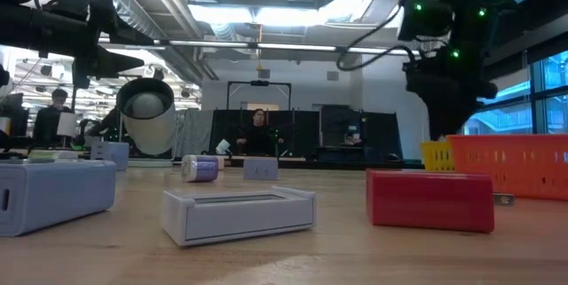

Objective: Pick & Place Office items
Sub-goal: Put the light blue digital timer into the yellow basket, then put the top green charger adapter into the orange basket

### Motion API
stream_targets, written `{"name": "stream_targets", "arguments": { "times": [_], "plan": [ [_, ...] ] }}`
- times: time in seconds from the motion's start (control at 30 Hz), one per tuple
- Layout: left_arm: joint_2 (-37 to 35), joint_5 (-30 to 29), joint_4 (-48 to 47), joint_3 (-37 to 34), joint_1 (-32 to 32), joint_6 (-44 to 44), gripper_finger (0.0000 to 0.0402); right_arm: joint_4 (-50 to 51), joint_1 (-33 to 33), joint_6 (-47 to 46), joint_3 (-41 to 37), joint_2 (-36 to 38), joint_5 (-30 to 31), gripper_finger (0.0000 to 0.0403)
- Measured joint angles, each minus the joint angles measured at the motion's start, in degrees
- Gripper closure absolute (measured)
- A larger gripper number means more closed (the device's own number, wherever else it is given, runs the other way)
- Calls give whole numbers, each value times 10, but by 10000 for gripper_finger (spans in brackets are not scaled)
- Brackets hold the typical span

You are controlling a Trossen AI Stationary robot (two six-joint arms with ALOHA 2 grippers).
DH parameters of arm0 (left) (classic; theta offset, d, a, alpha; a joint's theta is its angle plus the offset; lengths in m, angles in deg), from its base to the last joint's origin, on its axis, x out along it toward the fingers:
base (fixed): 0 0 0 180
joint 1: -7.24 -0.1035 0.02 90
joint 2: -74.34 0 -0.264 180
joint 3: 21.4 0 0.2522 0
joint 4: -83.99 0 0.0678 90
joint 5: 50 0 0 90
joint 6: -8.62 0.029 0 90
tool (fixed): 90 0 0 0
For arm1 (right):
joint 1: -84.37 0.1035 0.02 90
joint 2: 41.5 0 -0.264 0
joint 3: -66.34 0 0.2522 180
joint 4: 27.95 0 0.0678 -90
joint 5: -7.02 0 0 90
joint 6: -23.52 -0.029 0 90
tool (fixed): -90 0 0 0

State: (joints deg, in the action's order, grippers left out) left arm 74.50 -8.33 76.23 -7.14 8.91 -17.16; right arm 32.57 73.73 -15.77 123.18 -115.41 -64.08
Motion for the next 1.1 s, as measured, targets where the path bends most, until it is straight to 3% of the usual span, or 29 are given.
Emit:
{"name": "stream_targets", "arguments": {
  "times": [0.57,0.8,0.9,1.1],
  "plan": [
    [0,-4,1,0,0,-1,150,4,11,36,145,0,8,157],
    [0,-10,6,0,0,-170,150,-6,19,39,189,0,32,156],
    [0,-30,6,0,0,-203,150,-26,19,38,195,0,37,156],
    [0,-119,5,0,0,-147,150,-48,19,8,196,0,65,156]
  ]
}}
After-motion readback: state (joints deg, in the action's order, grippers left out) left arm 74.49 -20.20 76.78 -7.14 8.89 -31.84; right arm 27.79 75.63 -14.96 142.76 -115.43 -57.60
